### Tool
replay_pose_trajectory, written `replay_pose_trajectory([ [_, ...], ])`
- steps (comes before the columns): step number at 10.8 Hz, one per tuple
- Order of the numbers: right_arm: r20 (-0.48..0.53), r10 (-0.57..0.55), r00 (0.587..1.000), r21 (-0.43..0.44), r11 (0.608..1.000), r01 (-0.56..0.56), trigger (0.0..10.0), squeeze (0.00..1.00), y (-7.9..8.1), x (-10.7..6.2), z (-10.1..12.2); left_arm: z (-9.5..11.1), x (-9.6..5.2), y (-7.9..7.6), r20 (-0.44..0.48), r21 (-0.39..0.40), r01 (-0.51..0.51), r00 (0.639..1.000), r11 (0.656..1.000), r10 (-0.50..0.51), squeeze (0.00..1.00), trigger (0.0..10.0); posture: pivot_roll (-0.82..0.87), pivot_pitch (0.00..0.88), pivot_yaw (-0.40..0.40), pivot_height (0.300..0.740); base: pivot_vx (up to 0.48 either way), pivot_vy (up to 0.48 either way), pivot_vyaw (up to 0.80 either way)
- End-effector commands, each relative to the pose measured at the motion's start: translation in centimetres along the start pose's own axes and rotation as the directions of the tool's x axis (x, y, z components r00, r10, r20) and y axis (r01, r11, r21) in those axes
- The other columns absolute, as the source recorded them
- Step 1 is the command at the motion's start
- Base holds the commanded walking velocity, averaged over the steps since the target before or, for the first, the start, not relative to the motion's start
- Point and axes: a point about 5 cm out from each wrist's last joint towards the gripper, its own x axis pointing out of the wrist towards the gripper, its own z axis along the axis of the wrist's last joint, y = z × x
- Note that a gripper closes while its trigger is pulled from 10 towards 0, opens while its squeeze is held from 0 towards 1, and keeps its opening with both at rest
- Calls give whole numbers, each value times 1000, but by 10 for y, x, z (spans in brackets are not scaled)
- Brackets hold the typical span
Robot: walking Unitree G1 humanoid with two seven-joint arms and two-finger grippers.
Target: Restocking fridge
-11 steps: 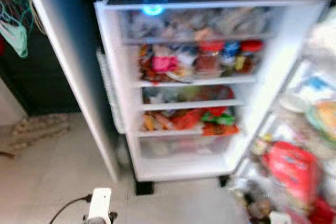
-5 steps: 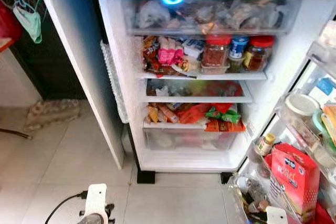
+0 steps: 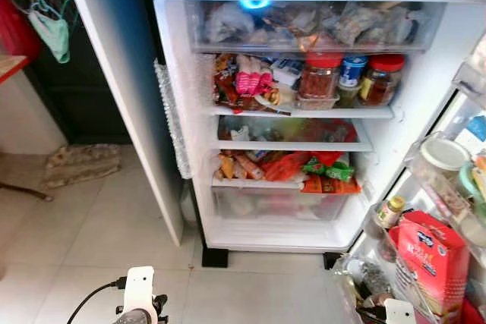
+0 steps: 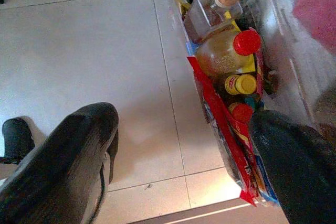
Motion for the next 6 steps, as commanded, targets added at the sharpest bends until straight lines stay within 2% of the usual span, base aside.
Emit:
replay_pose_trajectory([
  [1,1,-4,1000,3,1000,4,10000,0,-3,0,2,-2,0,0,-21,0,5,1000,1000,-5,0,10000,120,0,-38,740,281,0,0],
  [6,-1,1,1000,2,1000,-1,10000,0,-2,0,0,-5,0,1,-44,11,16,999,1000,-15,0,10000,111,0,-29,740,284,0,0],
])
